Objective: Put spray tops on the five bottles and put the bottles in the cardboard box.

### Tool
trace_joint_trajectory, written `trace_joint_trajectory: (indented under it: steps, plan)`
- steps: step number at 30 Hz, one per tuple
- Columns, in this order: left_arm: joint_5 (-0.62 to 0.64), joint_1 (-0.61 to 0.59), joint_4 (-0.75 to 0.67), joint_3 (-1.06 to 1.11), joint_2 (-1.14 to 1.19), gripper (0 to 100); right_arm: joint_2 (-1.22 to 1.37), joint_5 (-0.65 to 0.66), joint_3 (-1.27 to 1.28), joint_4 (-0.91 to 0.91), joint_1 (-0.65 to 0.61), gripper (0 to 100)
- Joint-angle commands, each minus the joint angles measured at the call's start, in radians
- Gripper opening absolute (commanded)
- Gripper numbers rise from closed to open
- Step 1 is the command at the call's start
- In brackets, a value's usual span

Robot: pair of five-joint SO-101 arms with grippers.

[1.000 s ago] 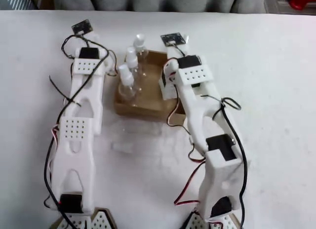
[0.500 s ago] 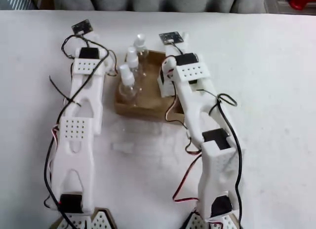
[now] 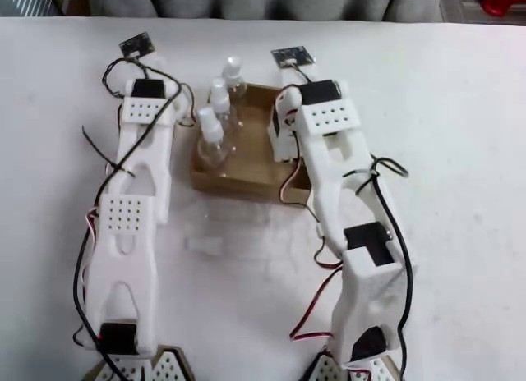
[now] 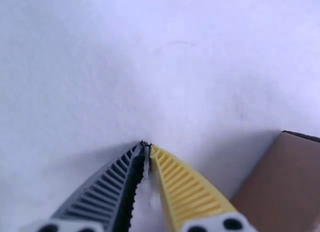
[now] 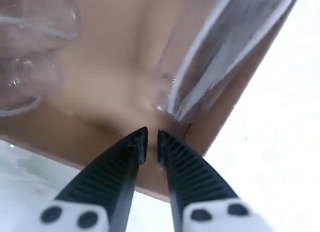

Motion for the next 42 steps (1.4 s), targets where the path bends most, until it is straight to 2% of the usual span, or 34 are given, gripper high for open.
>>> trace_joint_trajectory:
  steps: [1, 8, 36, 42]
  plan:
    - [0.003, 0.056, -0.02, -0.018, 0.002, 2, -0.03, 0.005, -0.034, 0.012, 0.022, 1.6]
    - [0.003, 0.054, -0.02, -0.018, 0.002, 2, 0.062, 0.06, -0.037, 0.005, 0.027, 1.6]
    - [0.003, 0.054, -0.017, -0.018, 0.002, 2, 0.332, 0.06, -0.331, -0.024, 0.042, 1.6]
    - [0.003, 0.054, -0.017, -0.018, 0.002, 2, 0.318, 0.061, -0.333, 0.064, 0.031, 1.6]
